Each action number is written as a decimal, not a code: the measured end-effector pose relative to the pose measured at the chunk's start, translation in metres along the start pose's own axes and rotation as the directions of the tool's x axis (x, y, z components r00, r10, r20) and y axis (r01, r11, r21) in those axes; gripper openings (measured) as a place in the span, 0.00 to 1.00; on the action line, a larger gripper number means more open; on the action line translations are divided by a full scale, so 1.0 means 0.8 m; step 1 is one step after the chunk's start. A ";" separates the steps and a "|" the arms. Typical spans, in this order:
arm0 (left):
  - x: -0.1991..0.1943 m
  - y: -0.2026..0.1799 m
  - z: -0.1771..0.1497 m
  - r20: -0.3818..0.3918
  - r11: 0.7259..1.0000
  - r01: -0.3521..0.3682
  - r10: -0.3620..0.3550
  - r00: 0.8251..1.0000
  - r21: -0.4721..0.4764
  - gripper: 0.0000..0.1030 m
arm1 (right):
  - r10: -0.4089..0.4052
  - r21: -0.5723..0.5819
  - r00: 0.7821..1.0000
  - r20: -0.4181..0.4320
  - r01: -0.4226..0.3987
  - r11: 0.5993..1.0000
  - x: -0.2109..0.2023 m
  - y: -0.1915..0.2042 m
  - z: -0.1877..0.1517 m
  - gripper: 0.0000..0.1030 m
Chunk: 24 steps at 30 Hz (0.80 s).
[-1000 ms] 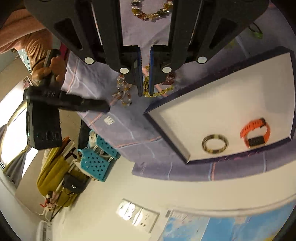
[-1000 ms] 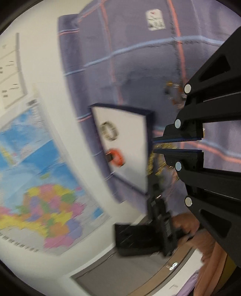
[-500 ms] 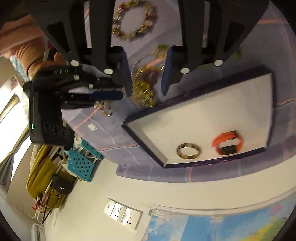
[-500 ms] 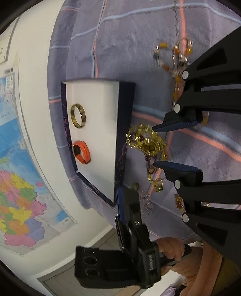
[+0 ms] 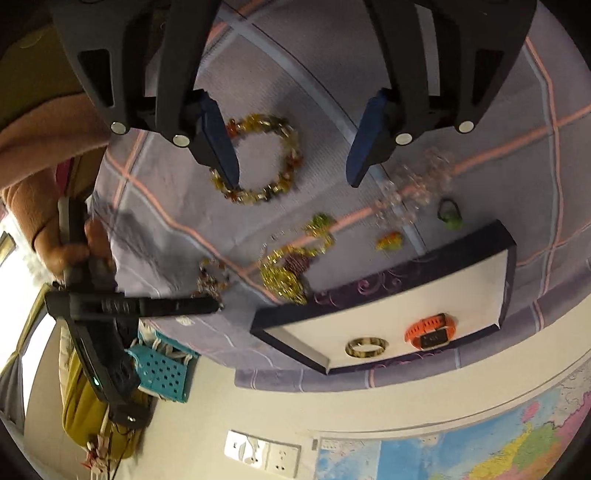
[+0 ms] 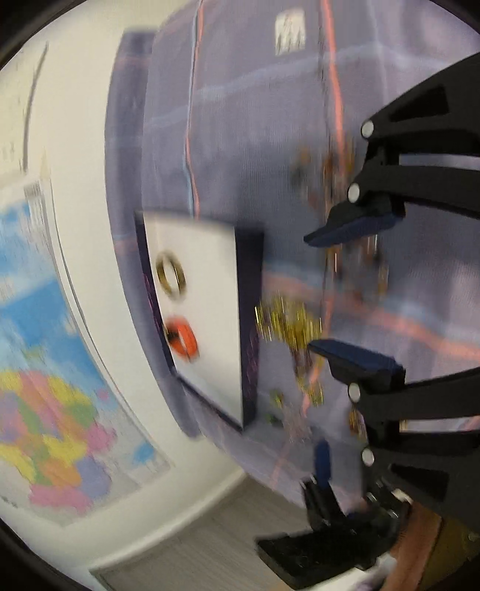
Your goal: Organize jewelry
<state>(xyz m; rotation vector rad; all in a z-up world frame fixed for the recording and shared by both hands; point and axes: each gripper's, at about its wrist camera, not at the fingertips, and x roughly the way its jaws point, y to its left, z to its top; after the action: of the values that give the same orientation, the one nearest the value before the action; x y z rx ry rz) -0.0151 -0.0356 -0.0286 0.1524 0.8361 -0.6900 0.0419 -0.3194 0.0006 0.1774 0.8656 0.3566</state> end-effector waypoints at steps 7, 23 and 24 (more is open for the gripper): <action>0.002 -0.008 -0.005 -0.006 1.000 -0.001 0.001 1.000 0.002 0.66 | -0.112 0.037 0.993 -0.029 0.113 0.993 0.008 -0.035 -0.004 0.71; 0.022 -0.036 -0.014 -0.065 0.995 -0.052 0.057 0.996 0.082 0.77 | -0.176 -0.153 0.982 -0.062 0.165 0.974 0.038 0.019 -0.008 0.77; 0.024 -0.038 -0.014 -0.067 0.994 -0.064 0.070 0.995 0.090 0.74 | -0.180 -0.158 0.982 -0.064 0.168 0.973 0.039 0.021 -0.008 0.77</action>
<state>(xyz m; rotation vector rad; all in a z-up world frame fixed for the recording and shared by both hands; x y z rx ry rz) -0.0319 -0.0646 -0.0458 0.2845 0.8640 -0.6614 0.0517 -0.2922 -0.0204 -0.0549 0.9195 0.2649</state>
